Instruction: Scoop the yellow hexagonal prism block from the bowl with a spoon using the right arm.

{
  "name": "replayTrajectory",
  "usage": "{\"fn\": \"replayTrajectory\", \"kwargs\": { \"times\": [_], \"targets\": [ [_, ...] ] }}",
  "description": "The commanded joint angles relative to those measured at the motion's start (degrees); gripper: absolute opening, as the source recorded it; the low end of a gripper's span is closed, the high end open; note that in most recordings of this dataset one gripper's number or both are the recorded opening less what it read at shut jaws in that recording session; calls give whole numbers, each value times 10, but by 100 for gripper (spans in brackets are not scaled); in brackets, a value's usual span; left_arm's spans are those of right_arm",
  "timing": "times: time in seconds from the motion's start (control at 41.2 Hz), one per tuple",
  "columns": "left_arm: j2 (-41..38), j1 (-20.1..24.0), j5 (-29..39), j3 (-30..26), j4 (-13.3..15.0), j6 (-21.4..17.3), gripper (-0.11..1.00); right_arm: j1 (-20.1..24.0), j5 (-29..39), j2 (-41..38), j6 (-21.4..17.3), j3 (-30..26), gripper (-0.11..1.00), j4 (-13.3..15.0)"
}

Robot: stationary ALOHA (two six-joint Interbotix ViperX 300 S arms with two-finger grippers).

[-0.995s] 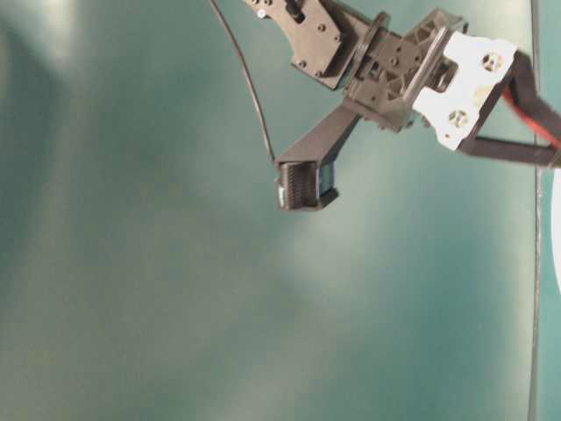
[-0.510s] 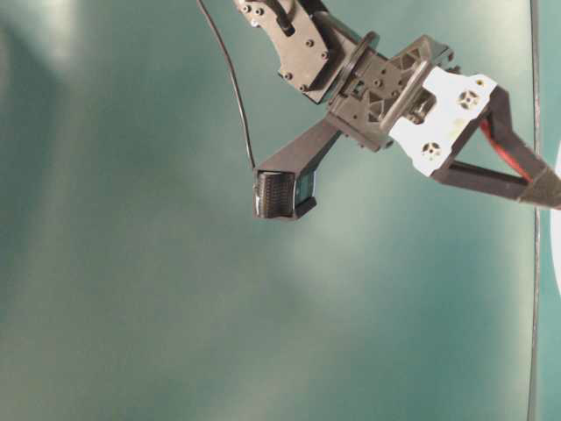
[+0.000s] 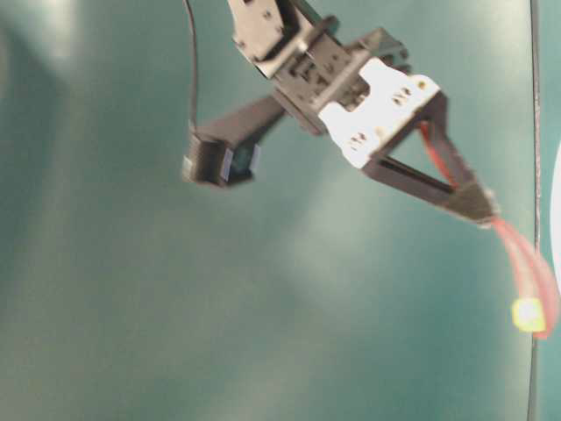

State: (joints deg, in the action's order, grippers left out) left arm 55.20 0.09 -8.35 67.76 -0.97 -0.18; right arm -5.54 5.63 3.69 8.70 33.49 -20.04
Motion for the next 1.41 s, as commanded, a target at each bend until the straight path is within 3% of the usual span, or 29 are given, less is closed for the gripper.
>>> {"fn": "replayTrajectory", "kwargs": {
  "times": [0.0,0.437,1.383],
  "targets": [
    [-4,0,-6,-11,-1,-1,0,7,-31,40,1,6,24,1],
    [-2,0,-6,-11,-1,-1,0,27,-161,203,2,120,24,1],
    [-2,0,-7,-11,-1,2,0,27,-162,205,-4,120,24,1]
  ]
}}
